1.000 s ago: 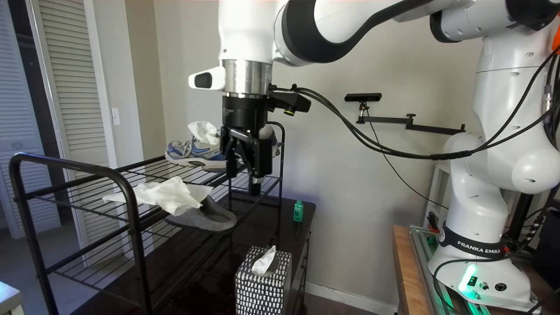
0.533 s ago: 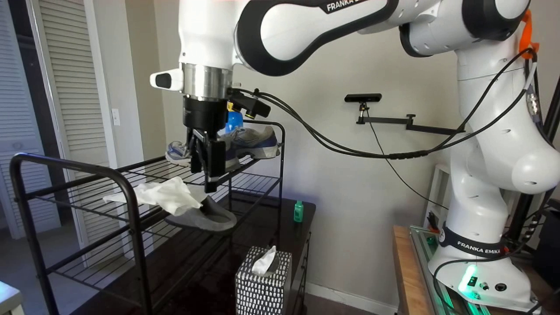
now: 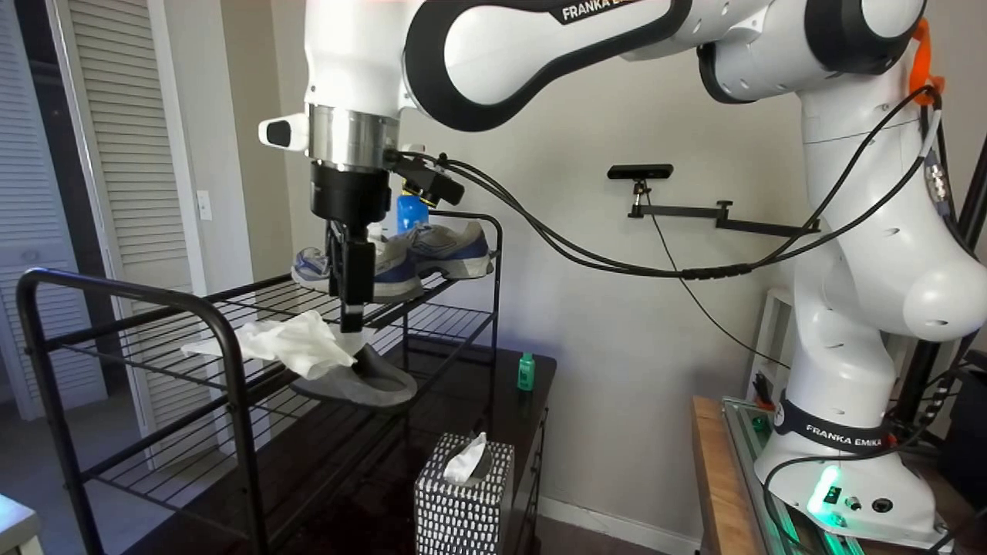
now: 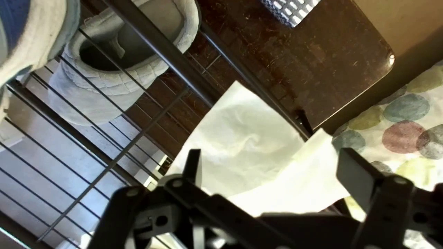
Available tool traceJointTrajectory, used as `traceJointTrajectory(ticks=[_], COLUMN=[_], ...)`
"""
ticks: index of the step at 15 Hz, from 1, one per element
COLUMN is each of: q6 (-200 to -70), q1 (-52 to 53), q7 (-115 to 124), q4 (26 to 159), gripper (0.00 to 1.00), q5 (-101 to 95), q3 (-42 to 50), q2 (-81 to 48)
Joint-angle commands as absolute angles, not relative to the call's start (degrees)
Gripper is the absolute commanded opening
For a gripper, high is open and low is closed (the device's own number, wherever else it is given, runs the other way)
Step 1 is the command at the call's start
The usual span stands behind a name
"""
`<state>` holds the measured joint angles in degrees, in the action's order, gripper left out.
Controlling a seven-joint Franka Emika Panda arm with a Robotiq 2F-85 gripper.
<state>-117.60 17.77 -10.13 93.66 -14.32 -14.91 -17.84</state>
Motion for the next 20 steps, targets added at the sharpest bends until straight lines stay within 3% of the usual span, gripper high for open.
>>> traceJointTrajectory(ticks=[1,12,20], q6=[-117.34,-108.4,-86.28], q1=[20.01,21.49,22.84], q7=[-1.1,3.21,0.53], q4=[88.1,63.26,42.56], gripper=[1.0,1.0,1.0], q5=[-19.6,-23.9,-26.04], q3=[-12.14,-4.76,0.19], q2=[-21.26,-35.15,-43.42])
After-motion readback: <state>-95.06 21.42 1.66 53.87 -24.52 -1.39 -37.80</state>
